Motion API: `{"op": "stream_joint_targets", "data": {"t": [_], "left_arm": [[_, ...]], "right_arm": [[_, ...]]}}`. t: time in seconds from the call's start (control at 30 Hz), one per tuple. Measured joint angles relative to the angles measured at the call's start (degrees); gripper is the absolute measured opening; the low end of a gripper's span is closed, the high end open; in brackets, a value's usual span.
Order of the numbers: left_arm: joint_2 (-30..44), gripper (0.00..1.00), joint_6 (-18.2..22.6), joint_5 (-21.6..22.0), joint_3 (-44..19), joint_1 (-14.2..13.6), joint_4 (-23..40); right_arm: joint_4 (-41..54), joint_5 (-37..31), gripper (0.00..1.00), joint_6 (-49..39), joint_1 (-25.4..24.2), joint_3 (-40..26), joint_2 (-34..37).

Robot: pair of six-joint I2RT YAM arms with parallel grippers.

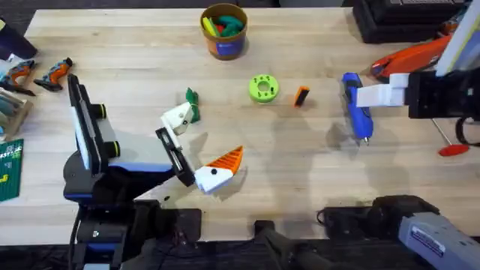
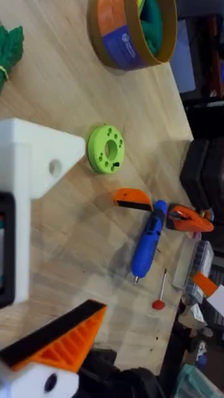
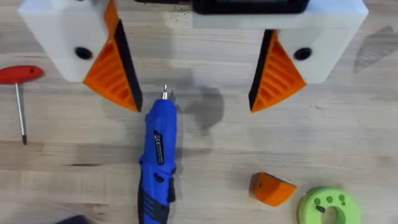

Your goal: Pick up the gripper from the table and insert it into the empty holder that is missing its gripper. Then pick up a screw, insert it into the mounting hole, and use the screwdriver to tighten it. Finally, clean up the table by picking up the vegetable and placing it into the bucket.

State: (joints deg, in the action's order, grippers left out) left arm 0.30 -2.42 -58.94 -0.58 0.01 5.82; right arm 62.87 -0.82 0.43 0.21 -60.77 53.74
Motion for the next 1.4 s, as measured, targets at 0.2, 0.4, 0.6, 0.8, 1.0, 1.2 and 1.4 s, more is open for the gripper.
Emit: {"op": "stream_joint_targets", "data": {"t": [0.2, 0.4, 0.6, 0.8, 1.0, 1.2, 1.4], "left_arm": [[0.0, 0.986, 0.0, 0.0, 0.0, 0.0, 0.0], [0.02, 0.986, 0.0, 0.0, 0.0, 0.0, 0.0], [0.0, 0.986, 0.0, 0.0, 0.0, 0.02, 0.0], [0.0, 0.986, 0.0, 0.0, 0.0, 0.0, 0.0], [0.0, 0.986, 0.0, 0.0, 0.0, 0.0, 0.0], [0.0, 0.986, 0.0, 0.0, 0.0, 0.0, 0.0], [0.02, 0.986, 0.0, -0.02, 0.0, 0.02, 0.0]], "right_arm": [[0.0, 0.0, 0.985, 0.0, 0.0, 0.0, 0.01], [0.0, 0.0, 0.984, 0.0, 0.0, 0.0, 0.0], [0.17, 0.0, 0.985, 0.0, 0.0, 0.0, 0.02], [-0.17, 0.07, 0.99, 0.02, 0.0, 0.0, 0.02], [1.51, 0.42, 0.99, 1.14, 0.0, 0.0, 0.0], [6.15, 0.48, 0.991, 3.66, 1.47, -3.23, 2.83], [7.69, 0.48, 0.991, 6.14, 6.36, -9.25, 10.48]]}}
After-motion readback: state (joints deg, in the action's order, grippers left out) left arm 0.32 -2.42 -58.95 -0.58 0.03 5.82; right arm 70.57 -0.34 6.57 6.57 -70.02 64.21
